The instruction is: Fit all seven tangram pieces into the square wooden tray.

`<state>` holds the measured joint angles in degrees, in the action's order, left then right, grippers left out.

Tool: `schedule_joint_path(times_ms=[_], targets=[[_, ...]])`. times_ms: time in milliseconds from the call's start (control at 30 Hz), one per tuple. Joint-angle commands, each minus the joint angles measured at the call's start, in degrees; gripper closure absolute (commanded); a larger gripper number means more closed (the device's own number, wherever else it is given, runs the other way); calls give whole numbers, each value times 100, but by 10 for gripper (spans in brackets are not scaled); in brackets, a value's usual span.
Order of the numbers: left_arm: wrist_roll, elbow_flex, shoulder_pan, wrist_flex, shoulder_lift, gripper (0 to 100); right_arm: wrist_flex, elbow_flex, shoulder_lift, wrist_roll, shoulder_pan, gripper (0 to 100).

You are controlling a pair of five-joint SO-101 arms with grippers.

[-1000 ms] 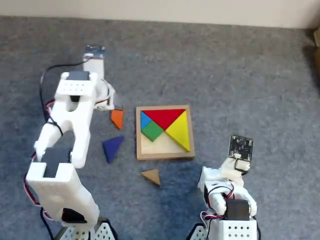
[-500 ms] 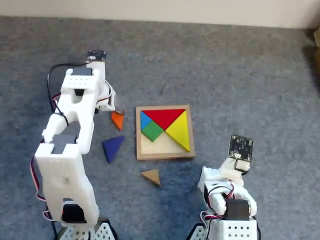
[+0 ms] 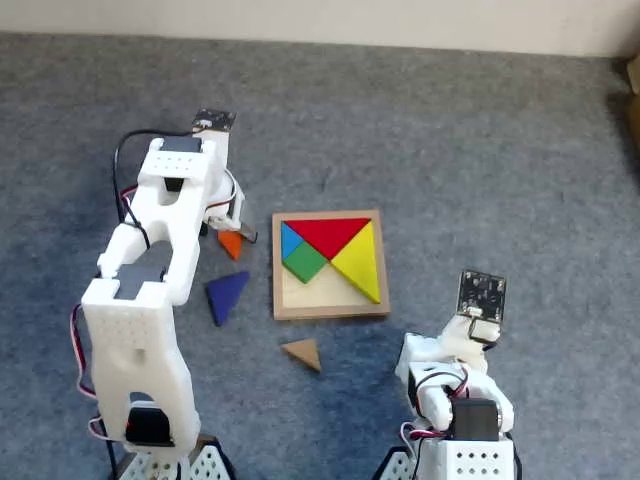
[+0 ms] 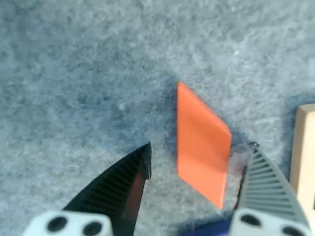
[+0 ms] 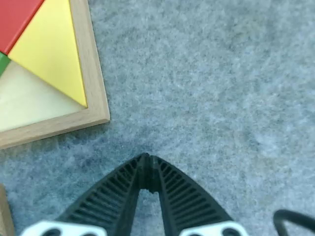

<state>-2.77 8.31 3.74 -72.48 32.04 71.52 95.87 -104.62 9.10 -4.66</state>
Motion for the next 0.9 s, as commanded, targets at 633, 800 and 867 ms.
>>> schedule_joint_path(times_ms=[633, 800, 867], targets=[[607, 198, -391, -308, -215, 843, 4, 866, -84, -35, 84, 983], [571, -40, -365, -387, -681, 832, 4, 866, -84, -35, 84, 983], [466, -101, -312, -431, -796, 785, 4, 866, -84, -35, 84, 983]])
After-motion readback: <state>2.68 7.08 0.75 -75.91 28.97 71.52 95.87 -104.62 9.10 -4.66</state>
